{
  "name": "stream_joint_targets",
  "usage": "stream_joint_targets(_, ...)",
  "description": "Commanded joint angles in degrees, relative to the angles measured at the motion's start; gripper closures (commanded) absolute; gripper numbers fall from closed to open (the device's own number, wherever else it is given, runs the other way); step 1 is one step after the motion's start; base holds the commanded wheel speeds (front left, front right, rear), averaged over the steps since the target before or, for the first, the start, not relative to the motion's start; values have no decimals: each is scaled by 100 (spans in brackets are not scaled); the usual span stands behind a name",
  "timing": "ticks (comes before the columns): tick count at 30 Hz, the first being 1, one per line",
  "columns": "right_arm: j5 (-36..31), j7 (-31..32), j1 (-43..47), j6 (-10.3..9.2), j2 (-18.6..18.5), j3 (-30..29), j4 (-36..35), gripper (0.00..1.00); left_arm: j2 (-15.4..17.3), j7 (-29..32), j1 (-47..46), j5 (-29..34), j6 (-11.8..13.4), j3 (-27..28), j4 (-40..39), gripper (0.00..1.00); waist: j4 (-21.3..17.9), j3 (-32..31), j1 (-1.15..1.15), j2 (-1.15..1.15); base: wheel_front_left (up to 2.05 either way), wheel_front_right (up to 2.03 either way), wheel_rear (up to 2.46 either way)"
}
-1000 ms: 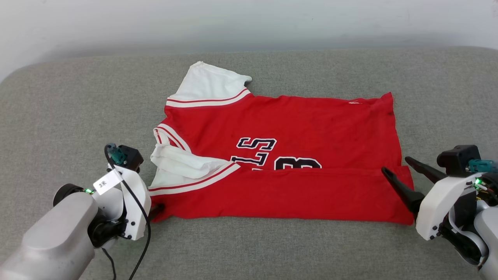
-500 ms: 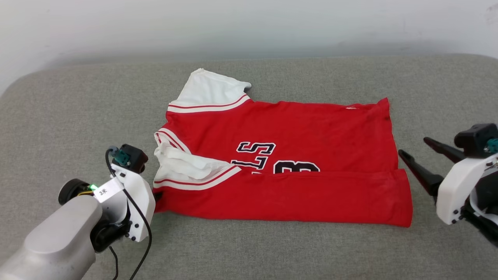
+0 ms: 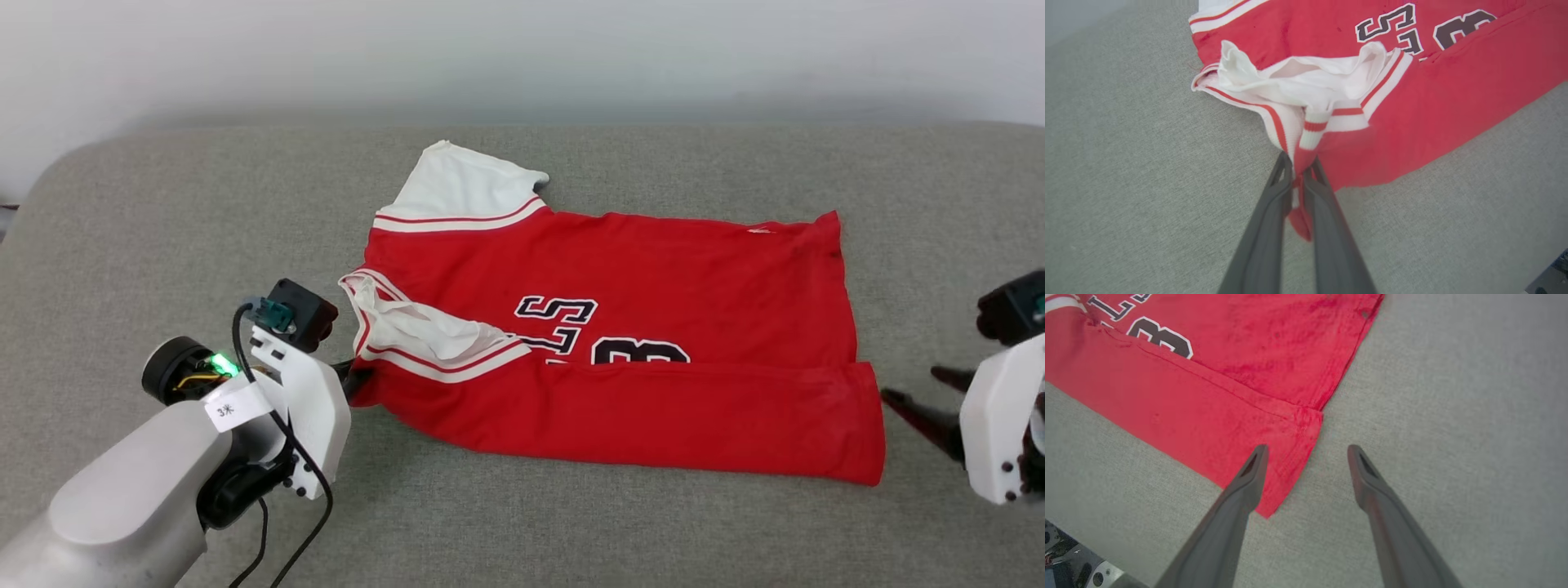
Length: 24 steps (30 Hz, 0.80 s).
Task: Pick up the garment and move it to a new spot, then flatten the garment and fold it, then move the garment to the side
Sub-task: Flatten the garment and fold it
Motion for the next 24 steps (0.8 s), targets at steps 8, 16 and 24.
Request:
stream_joint_targets(8,-122,244,210,-6,487,-105,477,0,71,8,22,38,137,27,-281,100,92,233,0,0,0,0,0)
stream_joint_targets(16,-269,227,256,-6,981,232,1123,0,10,-41,-42,14,158,38,-275,100,183,393,0,0,0,0,0)
stream_joint_targets(24,-146,1,364,6,1272,624,1469,47,-34,-146,57,-48,146,51,-169,100,213,417,0,0,0,0,0)
